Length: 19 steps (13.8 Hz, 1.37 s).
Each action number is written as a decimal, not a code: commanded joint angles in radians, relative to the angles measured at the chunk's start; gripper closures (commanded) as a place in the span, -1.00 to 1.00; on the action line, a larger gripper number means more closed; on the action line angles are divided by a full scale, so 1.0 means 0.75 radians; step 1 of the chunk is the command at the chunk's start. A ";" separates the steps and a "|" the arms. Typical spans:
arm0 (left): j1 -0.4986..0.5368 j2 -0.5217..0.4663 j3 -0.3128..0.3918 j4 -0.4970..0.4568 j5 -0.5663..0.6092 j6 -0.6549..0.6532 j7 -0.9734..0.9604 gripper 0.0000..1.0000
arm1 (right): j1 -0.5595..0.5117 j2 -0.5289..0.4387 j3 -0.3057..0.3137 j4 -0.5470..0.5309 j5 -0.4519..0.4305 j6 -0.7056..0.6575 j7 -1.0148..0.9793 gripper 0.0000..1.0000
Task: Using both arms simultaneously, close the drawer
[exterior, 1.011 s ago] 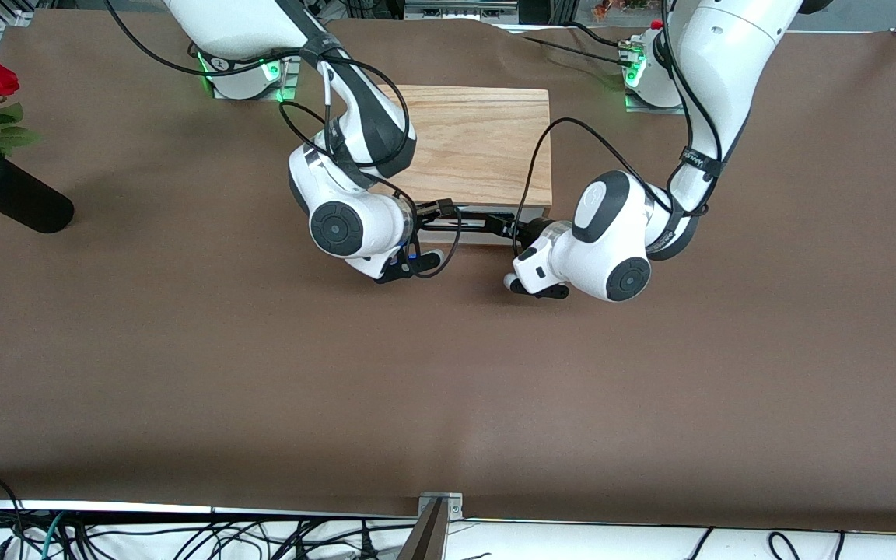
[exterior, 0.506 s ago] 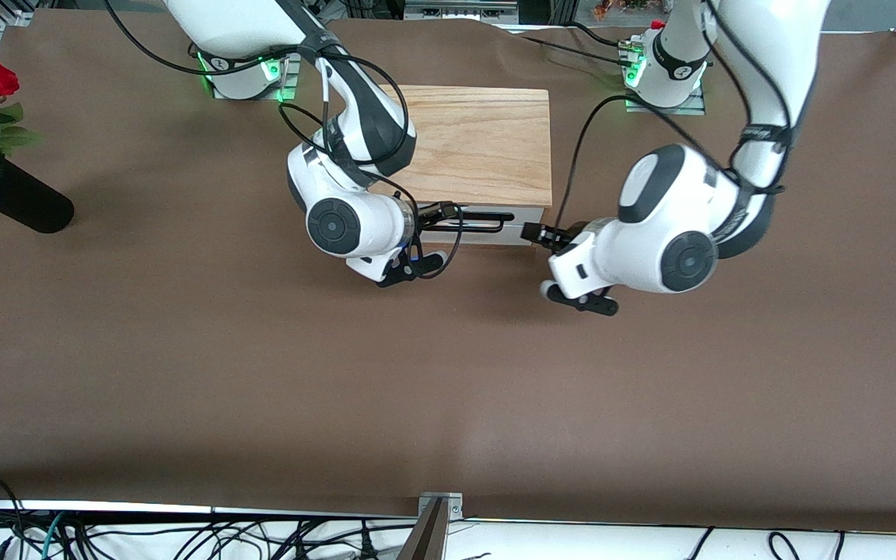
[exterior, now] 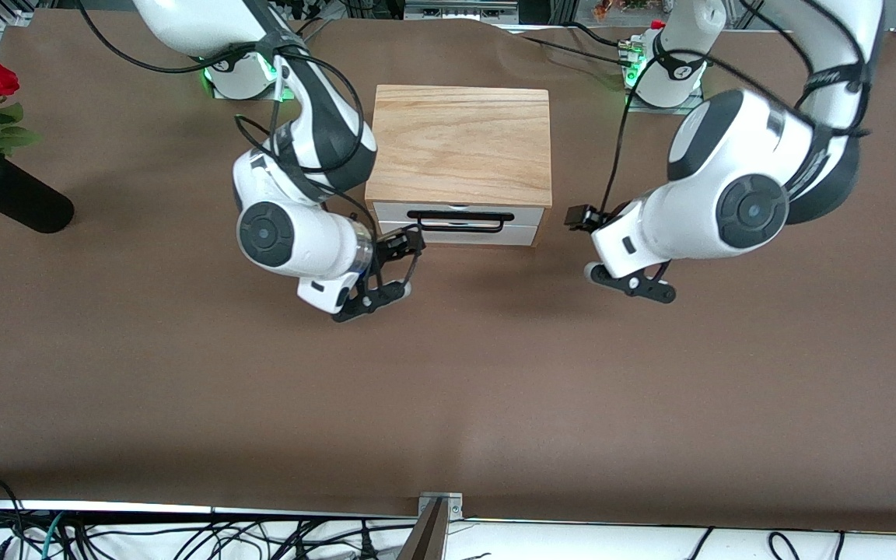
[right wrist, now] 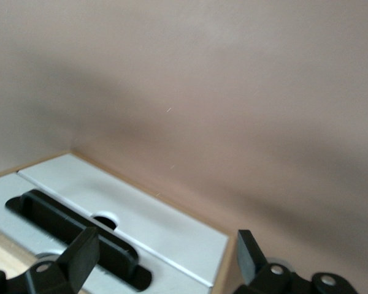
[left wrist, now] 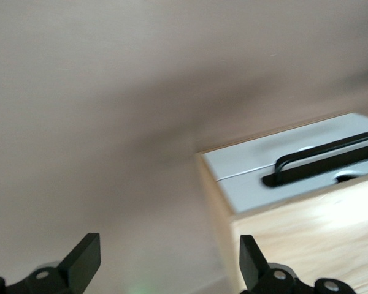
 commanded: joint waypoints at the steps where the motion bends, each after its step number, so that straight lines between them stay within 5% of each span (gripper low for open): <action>1: -0.013 -0.099 0.006 0.079 0.156 -0.112 -0.012 -1.00 | 0.006 0.004 -0.070 0.043 -0.072 -0.014 -0.020 -1.00; 4: 0.021 -0.232 0.024 -0.041 0.281 -0.106 -0.016 -1.00 | 0.008 0.004 -0.166 0.112 -0.152 -0.014 -0.020 -1.00; 7: 0.125 -0.491 0.032 -0.348 0.286 0.077 -0.012 -1.00 | 0.004 0.002 -0.307 0.161 -0.163 -0.024 -0.030 -1.00; 10: 0.140 -0.614 0.181 -0.516 0.166 0.151 0.007 -1.00 | -0.059 -0.062 -0.367 0.153 -0.171 -0.043 -0.014 -1.00; 15: 0.132 -0.610 0.224 -0.508 0.153 0.231 0.005 -1.00 | -0.280 -0.307 -0.334 0.014 -0.287 -0.065 -0.022 -1.00; 19: 0.130 -0.633 0.190 -0.445 0.145 0.072 0.005 -1.00 | -0.444 -0.475 -0.097 -0.065 -0.585 -0.090 -0.024 -1.00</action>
